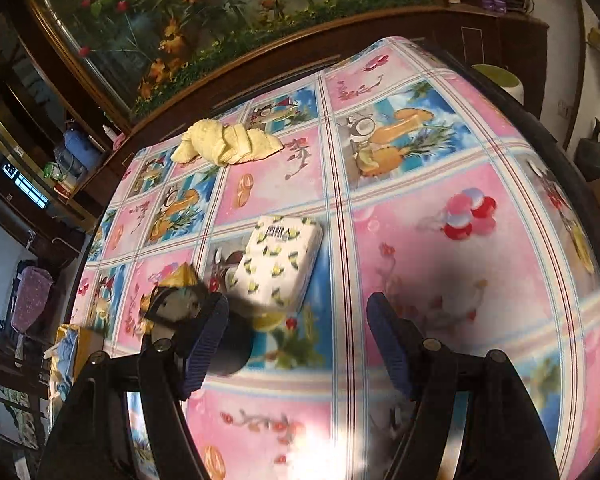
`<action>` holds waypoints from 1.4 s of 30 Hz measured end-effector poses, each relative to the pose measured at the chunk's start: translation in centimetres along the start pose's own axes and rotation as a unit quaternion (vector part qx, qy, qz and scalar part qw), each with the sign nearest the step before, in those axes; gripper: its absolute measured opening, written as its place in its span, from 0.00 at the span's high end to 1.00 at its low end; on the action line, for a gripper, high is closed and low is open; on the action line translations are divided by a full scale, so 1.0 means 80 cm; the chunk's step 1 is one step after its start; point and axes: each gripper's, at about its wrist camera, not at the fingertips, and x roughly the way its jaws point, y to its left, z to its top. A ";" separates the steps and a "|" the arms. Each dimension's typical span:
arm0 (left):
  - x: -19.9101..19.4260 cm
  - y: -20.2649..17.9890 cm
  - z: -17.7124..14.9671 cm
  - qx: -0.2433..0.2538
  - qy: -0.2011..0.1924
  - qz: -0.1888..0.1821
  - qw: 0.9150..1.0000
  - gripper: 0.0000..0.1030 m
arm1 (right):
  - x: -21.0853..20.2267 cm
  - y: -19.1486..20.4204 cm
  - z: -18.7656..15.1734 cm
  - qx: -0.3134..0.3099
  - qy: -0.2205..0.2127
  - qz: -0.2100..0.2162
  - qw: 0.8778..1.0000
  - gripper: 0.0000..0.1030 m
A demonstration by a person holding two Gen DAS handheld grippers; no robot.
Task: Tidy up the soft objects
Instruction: 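Grasp the lemon-print tissue pack with the right tool, then grasp the yellow cracker packet with the left tool while the right holds the tissue pack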
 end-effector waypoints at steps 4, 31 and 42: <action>0.005 -0.014 -0.008 0.031 0.013 0.014 0.999 0.01 | 0.043 0.009 0.031 -0.010 0.033 0.007 0.999 0.30; 0.081 0.074 0.238 -0.122 -0.062 -0.106 0.985 0.16 | -0.015 -0.028 -0.079 -0.005 0.012 0.071 0.997 0.46; 0.150 0.011 0.259 -0.035 -0.013 0.023 0.999 0.17 | -0.013 -0.016 -0.087 -0.020 0.003 0.076 0.997 0.46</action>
